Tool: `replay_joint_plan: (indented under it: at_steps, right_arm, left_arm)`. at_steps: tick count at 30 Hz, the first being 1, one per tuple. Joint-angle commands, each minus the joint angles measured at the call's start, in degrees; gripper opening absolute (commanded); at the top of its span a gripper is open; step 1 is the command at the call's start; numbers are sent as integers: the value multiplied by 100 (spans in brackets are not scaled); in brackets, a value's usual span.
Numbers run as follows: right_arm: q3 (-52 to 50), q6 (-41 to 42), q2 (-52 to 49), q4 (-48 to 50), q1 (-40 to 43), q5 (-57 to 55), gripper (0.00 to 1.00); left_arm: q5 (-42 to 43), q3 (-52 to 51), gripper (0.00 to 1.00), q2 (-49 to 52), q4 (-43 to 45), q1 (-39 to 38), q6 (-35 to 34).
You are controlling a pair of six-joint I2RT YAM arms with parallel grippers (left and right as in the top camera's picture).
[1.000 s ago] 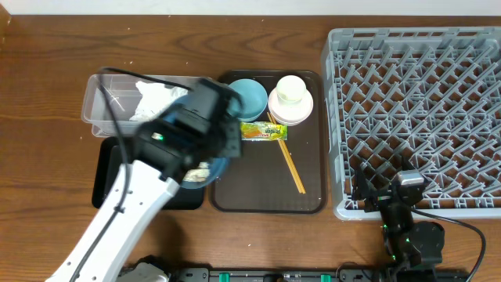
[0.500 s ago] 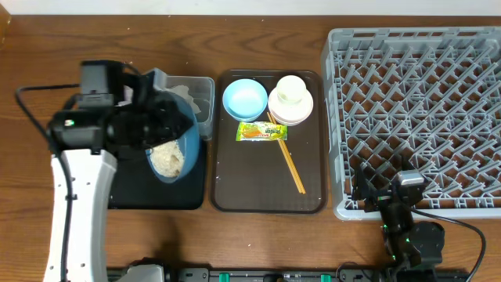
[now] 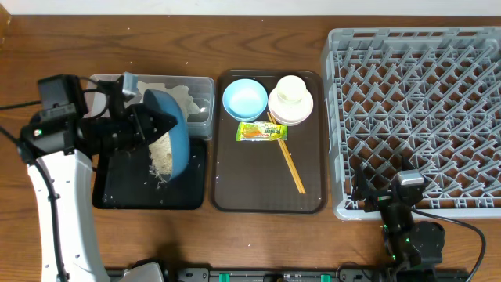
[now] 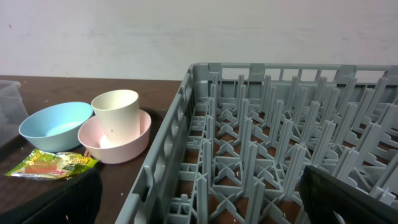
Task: Sort waste into correct bins and load items into the dishwasher rack
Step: 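Lift the blue plate with the left gripper and tip rice onto the black tray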
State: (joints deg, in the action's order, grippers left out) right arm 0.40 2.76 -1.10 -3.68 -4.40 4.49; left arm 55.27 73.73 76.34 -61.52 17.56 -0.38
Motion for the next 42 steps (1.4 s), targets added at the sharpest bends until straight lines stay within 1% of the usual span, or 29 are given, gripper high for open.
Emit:
replay_joint_plan:
  at_steps: [1,6,13,20,26,32,42]
  right_arm:
    - [-9,-4,7,-20,4,24,99]
    - [-9,-4,7,-20,4,24,99]
    - [-9,-4,7,-20,4,24,99]
    - [-9,-4,7,-20,4,24,99]
    - [-9,-4,7,-20,4,24,99]
    - [-9,-4,7,-20,4,24,99]
    - [-9,-4,7,-20,4,24,99]
  left_arm:
    - [588,-127,6,-74,11,291,422]
    - [1123,-376,6,-74,28,743,660]
    - [2085,-695,6,-74,28,1403,1248]
    - [3036,-962,6,-74,31,1945,1633]
    - [3134,-1121,6,-72,33,2229,1670]
    - [3477,-1209,6,-72,28,2402,1731]
    - [3477,-1239,6,-72,46,2555,1729]
